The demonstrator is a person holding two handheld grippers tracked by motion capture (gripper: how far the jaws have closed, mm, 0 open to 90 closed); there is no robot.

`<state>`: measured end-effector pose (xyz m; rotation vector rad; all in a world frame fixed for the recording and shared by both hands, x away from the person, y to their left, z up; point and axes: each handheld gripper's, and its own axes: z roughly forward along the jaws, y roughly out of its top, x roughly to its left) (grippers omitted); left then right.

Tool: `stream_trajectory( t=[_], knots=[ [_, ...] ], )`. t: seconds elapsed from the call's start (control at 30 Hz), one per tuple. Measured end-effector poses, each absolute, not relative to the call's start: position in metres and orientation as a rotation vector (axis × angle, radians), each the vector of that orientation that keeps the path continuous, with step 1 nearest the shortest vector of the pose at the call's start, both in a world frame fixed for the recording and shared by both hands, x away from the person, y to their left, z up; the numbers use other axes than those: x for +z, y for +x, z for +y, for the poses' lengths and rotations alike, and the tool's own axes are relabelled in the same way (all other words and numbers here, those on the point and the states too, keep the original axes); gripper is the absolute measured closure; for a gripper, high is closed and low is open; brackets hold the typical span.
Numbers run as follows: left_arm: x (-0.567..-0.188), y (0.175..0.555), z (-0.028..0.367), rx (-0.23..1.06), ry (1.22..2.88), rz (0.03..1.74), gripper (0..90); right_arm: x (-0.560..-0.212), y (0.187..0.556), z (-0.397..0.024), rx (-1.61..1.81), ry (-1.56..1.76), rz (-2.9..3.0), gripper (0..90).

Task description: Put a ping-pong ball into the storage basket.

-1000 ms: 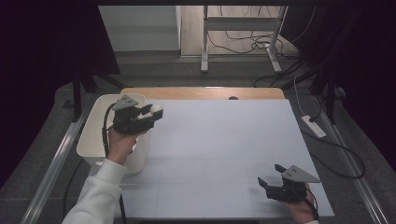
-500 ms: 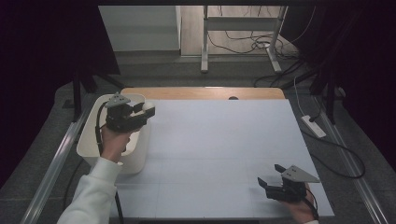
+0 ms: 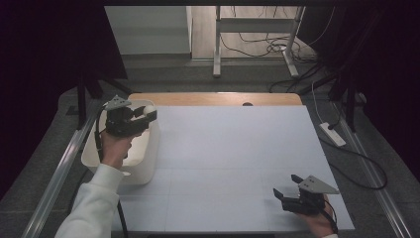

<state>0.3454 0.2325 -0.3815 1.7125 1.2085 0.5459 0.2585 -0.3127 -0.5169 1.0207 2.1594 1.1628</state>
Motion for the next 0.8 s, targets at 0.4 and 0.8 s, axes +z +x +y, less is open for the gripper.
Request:
stream_trajectory(
  t=[0.4, 0.8],
  knots=[
    [-0.383, 0.348, 0.247, 0.566, 1.695, 1.256, 50.8, -0.517, 0.259, -0.312, 1.163, 1.017, 2.162, 16.1],
    [-0.387, 0.355, 0.255, 0.575, 1.69, 1.309, 50.8, -0.517, 0.259, -0.313, 1.163, 1.019, 2.162, 16.1]
  ],
)
